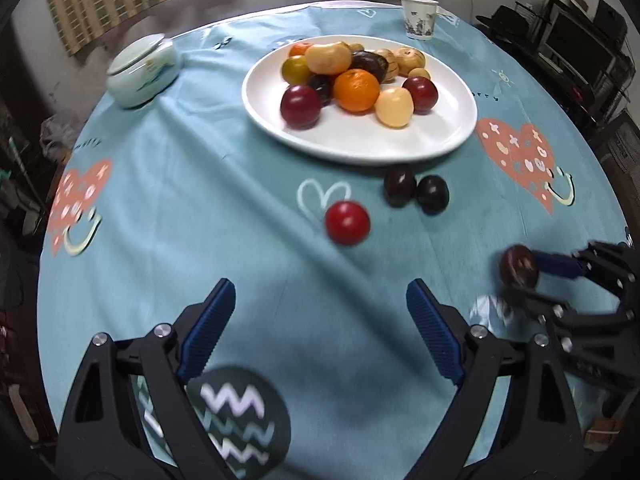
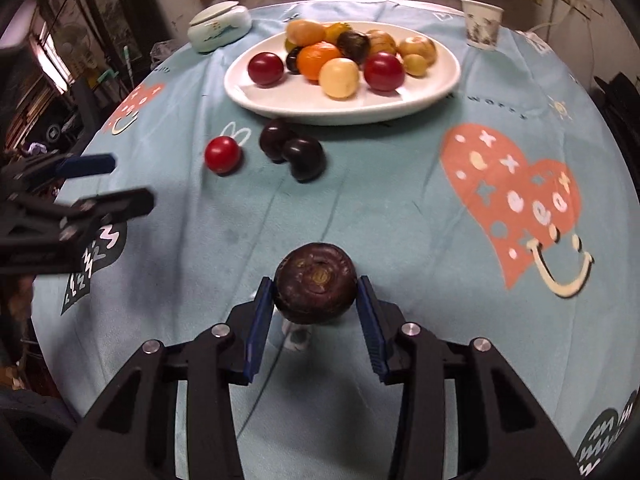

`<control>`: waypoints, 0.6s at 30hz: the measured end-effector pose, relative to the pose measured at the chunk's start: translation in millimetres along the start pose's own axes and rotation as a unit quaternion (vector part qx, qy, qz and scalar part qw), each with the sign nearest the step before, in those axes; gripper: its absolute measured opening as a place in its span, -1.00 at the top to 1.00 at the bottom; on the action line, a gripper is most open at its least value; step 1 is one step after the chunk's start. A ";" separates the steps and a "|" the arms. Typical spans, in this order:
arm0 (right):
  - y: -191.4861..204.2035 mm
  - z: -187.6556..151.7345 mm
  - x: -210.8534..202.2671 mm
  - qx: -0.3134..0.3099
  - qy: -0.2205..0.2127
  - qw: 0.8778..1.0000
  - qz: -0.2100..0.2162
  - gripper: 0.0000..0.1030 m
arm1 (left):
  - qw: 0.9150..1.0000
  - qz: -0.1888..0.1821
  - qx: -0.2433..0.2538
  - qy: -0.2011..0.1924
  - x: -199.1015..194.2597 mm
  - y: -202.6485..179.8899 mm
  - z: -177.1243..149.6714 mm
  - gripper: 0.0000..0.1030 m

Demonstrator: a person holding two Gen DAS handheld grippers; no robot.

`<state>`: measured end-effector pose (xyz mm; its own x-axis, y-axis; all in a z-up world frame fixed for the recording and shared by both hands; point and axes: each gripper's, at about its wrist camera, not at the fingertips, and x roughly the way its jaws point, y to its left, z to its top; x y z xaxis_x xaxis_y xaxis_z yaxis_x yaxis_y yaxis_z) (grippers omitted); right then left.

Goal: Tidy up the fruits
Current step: 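Grasp a dark brown round fruit with the right tool while the left tool grasps a red tomato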

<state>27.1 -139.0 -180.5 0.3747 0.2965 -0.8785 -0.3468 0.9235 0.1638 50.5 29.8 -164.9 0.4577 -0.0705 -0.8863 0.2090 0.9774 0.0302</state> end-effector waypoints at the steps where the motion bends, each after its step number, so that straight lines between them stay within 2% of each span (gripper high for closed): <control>1: -1.9 -2.5 -1.9 0.005 -0.001 1.000 -0.001 0.18 | 1.000 0.002 0.005 -0.002 5.2 -0.9 5.9 -0.73; 8: -8.9 -6.7 -0.6 0.035 0.005 0.999 -0.004 0.18 | 0.999 -0.013 0.037 -0.008 32.3 -0.7 28.3 -0.69; 12: -6.9 -5.7 2.0 0.039 0.008 0.999 -0.006 0.18 | 0.999 -0.024 0.042 0.007 48.6 2.4 33.4 -0.36; 15: -7.2 -4.7 3.1 0.044 0.009 0.999 -0.010 0.18 | 0.998 -0.033 0.052 0.007 53.9 0.1 35.4 -0.34; 18: -7.9 -4.7 5.3 0.048 0.014 0.999 -0.012 0.18 | 0.996 -0.057 0.067 0.017 58.3 -6.6 35.4 0.03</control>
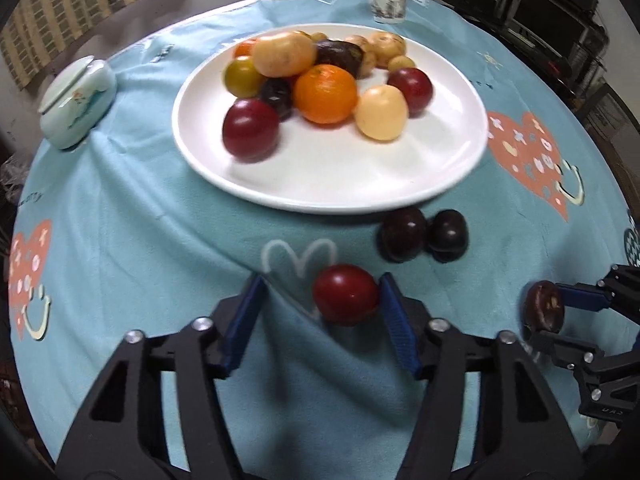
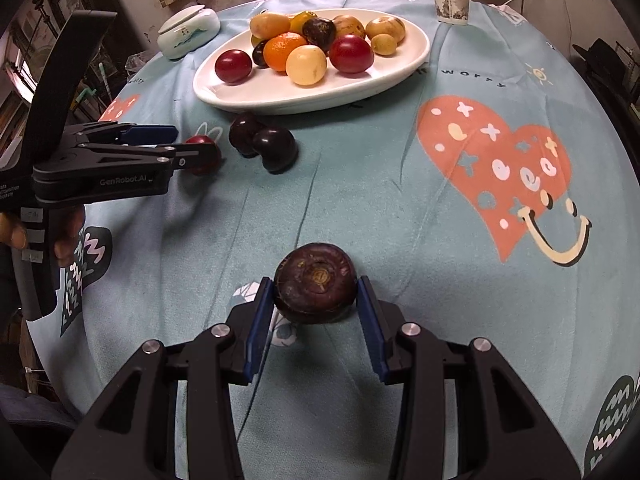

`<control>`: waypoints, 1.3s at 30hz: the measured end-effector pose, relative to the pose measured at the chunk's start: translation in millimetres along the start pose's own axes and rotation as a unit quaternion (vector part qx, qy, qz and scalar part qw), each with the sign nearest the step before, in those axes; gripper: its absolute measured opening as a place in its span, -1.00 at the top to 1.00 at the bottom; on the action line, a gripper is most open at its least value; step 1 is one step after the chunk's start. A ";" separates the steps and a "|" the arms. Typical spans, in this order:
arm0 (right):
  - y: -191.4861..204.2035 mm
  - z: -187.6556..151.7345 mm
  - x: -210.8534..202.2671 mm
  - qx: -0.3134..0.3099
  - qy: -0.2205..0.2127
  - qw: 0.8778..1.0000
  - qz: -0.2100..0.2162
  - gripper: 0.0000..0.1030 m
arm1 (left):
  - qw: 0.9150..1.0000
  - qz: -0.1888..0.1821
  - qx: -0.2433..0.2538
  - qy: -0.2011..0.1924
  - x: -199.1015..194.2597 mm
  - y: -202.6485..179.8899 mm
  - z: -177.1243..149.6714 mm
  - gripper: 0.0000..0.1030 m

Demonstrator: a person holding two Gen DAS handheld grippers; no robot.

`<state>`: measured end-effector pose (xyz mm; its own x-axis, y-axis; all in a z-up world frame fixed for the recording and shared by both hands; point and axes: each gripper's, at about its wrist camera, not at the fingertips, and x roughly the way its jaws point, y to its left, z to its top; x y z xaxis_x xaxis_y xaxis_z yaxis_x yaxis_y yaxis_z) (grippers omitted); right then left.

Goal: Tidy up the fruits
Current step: 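Grasp a dark brown round fruit with the right tool while the left tool grasps a red tomato, then carry the dark brown fruit and red tomato onto the plate and release both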

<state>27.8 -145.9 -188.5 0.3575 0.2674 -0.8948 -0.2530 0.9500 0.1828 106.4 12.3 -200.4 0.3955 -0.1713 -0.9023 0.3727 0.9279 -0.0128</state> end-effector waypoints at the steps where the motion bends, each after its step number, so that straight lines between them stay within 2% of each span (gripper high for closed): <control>1: 0.0 0.0 0.7 0.001 0.001 1.000 -0.001 0.18 | 1.000 -0.007 0.005 0.006 1.5 -3.4 -0.9 0.24; 3: 0.0 -0.5 1.3 0.003 0.002 1.000 -0.003 0.18 | 1.000 -0.015 0.016 0.012 3.4 -11.3 -4.0 0.40; 8: 3.1 -1.1 -1.8 0.000 -0.002 1.000 -0.003 0.18 | 1.000 -0.001 0.001 0.009 -2.6 -10.4 -6.1 0.41; 14: 6.7 -2.5 -11.9 -0.006 -0.015 1.000 0.004 0.18 | 0.999 -0.003 -0.025 -0.024 -39.1 -6.5 -8.1 0.41; 18: 13.8 -2.0 -23.4 -0.017 -0.030 0.999 0.011 0.18 | 0.998 0.011 -0.029 -0.048 -72.7 -11.5 -12.8 0.41; 22: 22.8 0.6 -38.7 -0.029 -0.049 0.998 0.028 0.18 | 0.997 0.034 -0.030 -0.071 -107.9 -23.0 -18.5 0.41; 29: 41.3 8.8 -80.6 -0.046 -0.093 0.992 0.075 0.17 | 0.992 0.052 -0.025 -0.108 -154.6 -37.1 -21.6 0.41; 34: 48.4 15.8 -106.1 -0.053 -0.119 0.987 0.099 0.17 | 0.989 0.059 -0.031 -0.129 -173.1 -39.3 -17.6 0.41; 39: 51.1 21.6 -118.9 -0.064 -0.134 0.983 0.104 0.17 | 0.987 0.064 -0.035 -0.142 -180.9 -38.2 -4.6 0.41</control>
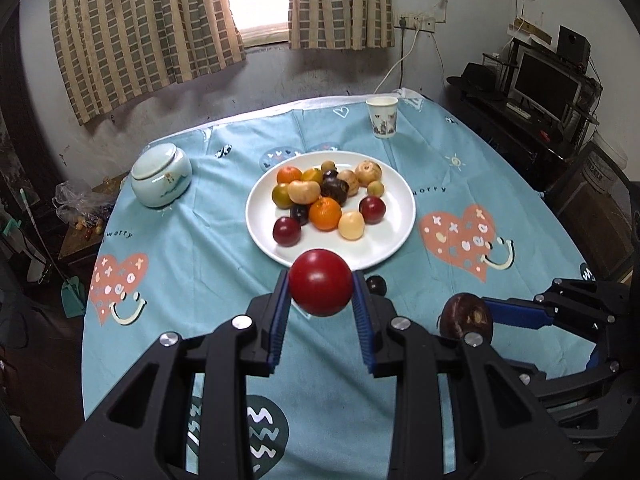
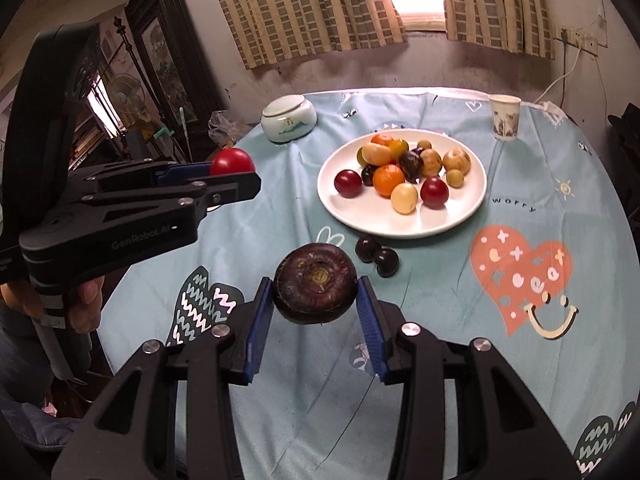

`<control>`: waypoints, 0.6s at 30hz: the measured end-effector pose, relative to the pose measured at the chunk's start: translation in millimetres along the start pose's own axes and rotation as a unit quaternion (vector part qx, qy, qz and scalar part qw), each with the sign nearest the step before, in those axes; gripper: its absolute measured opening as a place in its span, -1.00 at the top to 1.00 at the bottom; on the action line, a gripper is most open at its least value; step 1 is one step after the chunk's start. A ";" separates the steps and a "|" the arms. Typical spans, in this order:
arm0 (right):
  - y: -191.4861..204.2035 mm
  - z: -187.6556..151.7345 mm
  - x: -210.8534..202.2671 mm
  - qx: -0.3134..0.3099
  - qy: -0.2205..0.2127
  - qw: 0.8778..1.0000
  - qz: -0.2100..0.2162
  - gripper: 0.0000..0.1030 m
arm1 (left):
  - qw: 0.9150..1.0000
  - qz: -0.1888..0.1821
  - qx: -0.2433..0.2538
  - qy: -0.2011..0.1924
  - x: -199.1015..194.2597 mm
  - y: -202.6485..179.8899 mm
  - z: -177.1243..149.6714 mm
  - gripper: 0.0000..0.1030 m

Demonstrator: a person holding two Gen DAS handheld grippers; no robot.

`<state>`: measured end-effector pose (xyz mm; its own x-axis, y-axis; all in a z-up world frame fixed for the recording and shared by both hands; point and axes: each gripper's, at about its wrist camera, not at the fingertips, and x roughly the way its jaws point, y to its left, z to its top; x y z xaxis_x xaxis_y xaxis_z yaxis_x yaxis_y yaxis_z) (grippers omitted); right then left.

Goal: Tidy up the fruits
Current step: 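Carry the dark brown fruit and red tomato onto the plate and release both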

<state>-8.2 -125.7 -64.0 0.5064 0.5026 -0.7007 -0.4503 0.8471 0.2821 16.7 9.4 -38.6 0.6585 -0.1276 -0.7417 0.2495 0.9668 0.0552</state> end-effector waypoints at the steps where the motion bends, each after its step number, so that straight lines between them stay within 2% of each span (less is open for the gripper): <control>1: 0.2 2.9 -1.2 -0.004 -0.002 1.000 -0.001 0.17 | 1.000 0.000 -0.001 -0.002 0.5 0.2 4.0 0.41; 9: -13.7 33.4 -8.4 -0.011 -0.030 0.999 -0.013 0.17 | 1.000 -0.003 -0.005 -0.023 8.0 0.7 36.3 0.40; 18: -32.1 64.6 -1.8 -0.013 -0.044 0.999 -0.028 0.17 | 1.000 -0.008 -0.005 -0.020 31.1 7.2 59.6 0.41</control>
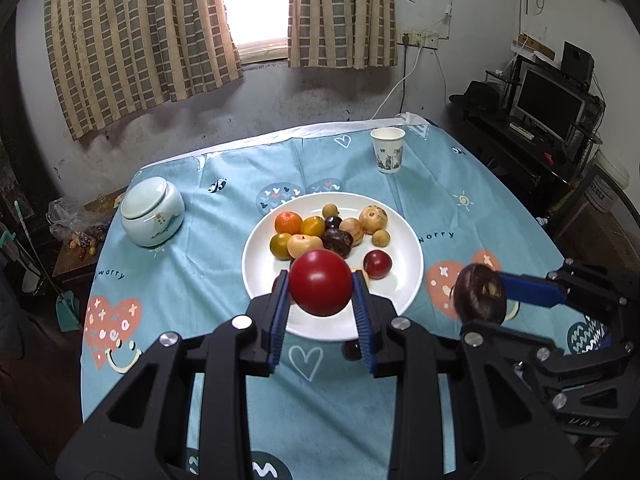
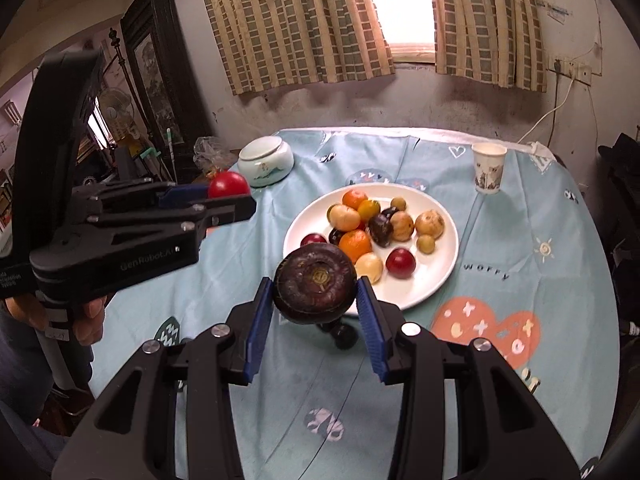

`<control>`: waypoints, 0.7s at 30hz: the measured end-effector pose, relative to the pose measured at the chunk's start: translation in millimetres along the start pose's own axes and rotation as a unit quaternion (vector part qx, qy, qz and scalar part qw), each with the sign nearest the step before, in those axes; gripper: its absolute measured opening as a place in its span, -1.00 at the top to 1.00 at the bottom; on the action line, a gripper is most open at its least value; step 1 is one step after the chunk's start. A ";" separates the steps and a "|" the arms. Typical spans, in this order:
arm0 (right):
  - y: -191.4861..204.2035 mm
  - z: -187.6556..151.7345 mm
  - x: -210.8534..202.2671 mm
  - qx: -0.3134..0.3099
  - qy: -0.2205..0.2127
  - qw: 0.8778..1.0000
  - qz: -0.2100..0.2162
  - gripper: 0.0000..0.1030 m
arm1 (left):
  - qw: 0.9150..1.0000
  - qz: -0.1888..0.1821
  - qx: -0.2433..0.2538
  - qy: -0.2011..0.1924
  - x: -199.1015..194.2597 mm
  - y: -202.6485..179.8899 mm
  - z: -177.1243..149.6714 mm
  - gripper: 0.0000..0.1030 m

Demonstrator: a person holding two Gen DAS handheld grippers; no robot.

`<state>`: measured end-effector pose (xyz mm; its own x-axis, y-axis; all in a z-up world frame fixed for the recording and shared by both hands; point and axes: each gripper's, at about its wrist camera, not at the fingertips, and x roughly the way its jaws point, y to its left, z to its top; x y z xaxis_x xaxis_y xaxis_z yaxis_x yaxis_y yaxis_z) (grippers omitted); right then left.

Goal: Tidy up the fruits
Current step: 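Carry the dark brown fruit and red tomato onto the plate and release both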

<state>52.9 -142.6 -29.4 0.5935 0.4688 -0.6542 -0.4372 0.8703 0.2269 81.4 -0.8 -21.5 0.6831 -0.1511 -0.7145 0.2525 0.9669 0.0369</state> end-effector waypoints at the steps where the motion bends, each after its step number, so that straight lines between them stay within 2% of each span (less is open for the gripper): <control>1: -2.2 5.2 1.1 -0.002 -0.004 1.000 -0.002 0.17 | 1.000 0.000 -0.001 -0.001 2.8 1.6 4.1 0.41; 10: -27.9 41.7 12.7 -0.008 -0.027 0.999 -0.020 0.17 | 1.000 -0.001 -0.019 -0.018 23.1 24.0 30.9 0.40; 15: -51.7 38.3 46.7 0.008 0.007 0.999 -0.032 0.18 | 1.000 -0.002 -0.025 0.010 55.7 26.7 28.0 0.40; 21: -67.5 41.9 95.7 0.030 0.032 0.999 -0.014 0.18 | 0.998 -0.005 -0.032 0.048 115.5 26.4 28.1 0.40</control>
<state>167.5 -150.2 -77.1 0.5587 0.4358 -0.7057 -0.3791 0.8909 0.2501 186.2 1.5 -83.3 0.6111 -0.1435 -0.7784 0.2128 0.9770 -0.0130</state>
